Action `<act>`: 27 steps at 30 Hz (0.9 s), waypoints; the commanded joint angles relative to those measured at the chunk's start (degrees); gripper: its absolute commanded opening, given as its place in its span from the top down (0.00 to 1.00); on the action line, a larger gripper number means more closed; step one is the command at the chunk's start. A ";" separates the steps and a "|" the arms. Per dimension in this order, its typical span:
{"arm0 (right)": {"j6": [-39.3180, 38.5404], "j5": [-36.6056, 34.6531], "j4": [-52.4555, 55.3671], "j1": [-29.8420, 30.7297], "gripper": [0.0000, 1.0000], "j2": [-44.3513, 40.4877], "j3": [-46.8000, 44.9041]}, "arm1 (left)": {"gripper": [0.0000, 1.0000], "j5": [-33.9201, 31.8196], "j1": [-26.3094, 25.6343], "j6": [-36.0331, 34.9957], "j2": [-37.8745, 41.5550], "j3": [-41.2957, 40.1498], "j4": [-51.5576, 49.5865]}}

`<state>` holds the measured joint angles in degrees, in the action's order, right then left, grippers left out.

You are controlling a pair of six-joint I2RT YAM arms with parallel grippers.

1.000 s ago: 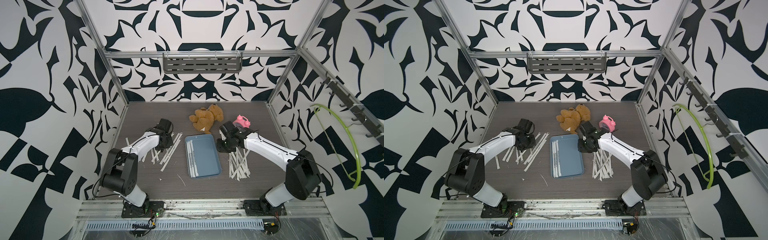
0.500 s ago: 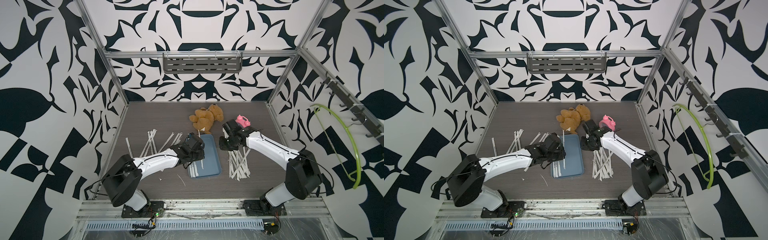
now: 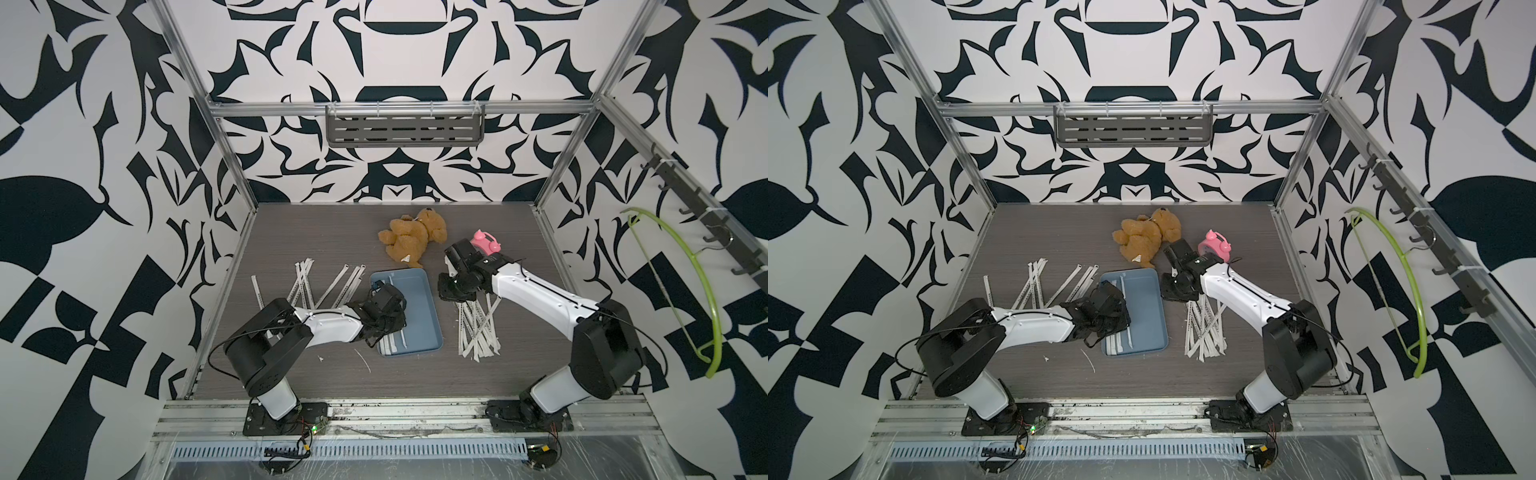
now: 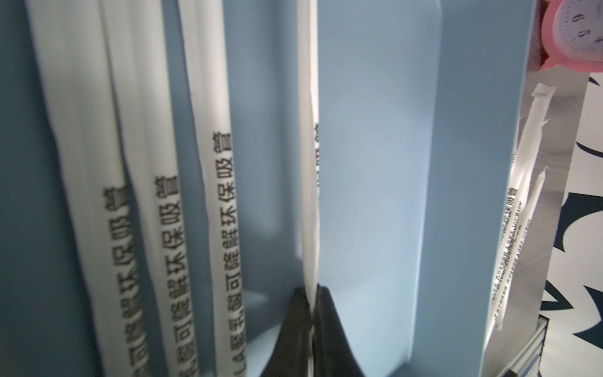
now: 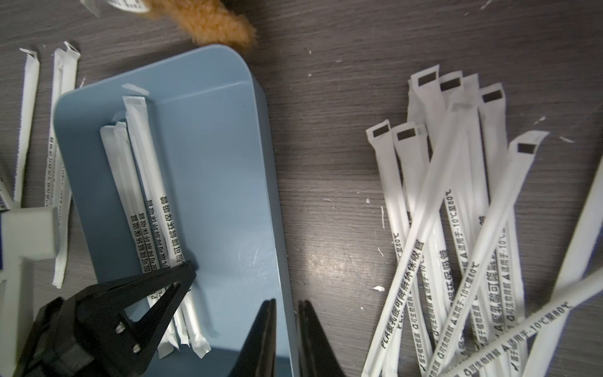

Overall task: Put the straws into the storage box
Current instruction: Place the straw in the storage box.

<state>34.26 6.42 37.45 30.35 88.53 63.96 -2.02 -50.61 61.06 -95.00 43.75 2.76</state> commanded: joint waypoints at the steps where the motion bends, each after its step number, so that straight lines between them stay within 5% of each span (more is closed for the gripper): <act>1: 0.02 0.31 -0.09 -0.03 0.82 -2.30 -0.30 | 0.92 0.33 0.25 -1.05 -1.32 0.66 -3.38; 17: 1.13 0.64 -0.86 2.77 0.82 -0.25 0.08 | 0.74 -1.14 0.25 -3.72 0.67 4.62 -13.31; 27: 4.68 1.57 -2.93 10.34 0.82 5.93 4.12 | 0.70 -7.21 3.06 -10.93 14.12 6.21 -26.28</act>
<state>36.64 7.09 36.23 38.92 93.08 65.91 -6.09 -49.58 54.17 -83.83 49.25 -16.78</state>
